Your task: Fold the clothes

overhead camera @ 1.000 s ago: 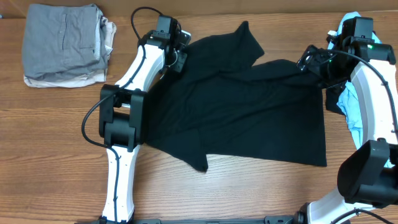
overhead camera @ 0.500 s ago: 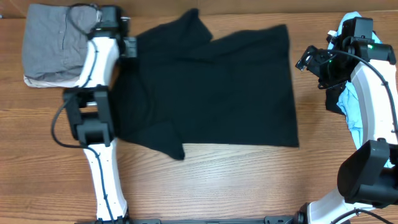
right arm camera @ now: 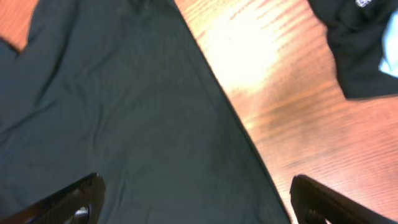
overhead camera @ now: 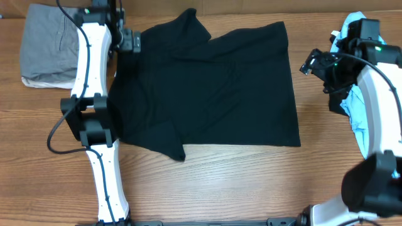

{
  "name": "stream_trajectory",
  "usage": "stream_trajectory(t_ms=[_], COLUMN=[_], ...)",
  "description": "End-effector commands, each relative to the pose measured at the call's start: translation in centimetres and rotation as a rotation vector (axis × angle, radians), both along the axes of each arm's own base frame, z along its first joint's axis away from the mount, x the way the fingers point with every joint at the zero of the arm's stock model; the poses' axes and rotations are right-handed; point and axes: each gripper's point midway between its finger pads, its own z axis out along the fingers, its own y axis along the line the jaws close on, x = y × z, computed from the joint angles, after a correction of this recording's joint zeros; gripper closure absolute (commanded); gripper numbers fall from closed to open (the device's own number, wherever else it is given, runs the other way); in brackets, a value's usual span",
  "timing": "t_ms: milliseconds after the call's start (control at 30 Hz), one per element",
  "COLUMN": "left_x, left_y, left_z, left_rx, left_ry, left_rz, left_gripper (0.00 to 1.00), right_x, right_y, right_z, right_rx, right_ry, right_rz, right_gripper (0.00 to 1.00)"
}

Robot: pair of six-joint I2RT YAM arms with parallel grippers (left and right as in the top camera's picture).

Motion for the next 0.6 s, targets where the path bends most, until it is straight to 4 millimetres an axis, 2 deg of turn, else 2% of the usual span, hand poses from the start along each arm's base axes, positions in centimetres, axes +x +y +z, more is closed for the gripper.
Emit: stream_trajectory(t_ms=[0,167,333,467,567], left_x=[-1.0,-6.7,-10.2,-13.4,-16.3], left_y=[-1.9,-4.5,-7.9,-10.0,-11.3], left_z=[9.6,18.8,25.3,28.1,27.7], left_rx=[-0.04,-0.071,-0.175,-0.199,-0.194], left_ry=[-0.157,-0.259,-0.396,-0.426,-0.357], left_rz=[-0.034,-0.091,-0.15,-0.184,-0.193], left_gripper=[0.0,0.0,0.0,0.0,0.0], right_x=[-2.1,-7.1,-11.0,-13.6,-15.1], right_y=[0.5,1.4,2.0,2.6,2.8], right_z=[6.2,9.5,10.7,10.7,9.8], right_rx=[-0.027,-0.029,-0.024,-0.011,-0.006], right_ry=[-0.138,-0.147,-0.123,-0.086,-0.062], right_rz=[0.011,0.011,0.01,0.013,0.014], right_gripper=[0.02,0.02,0.02,0.02,0.01])
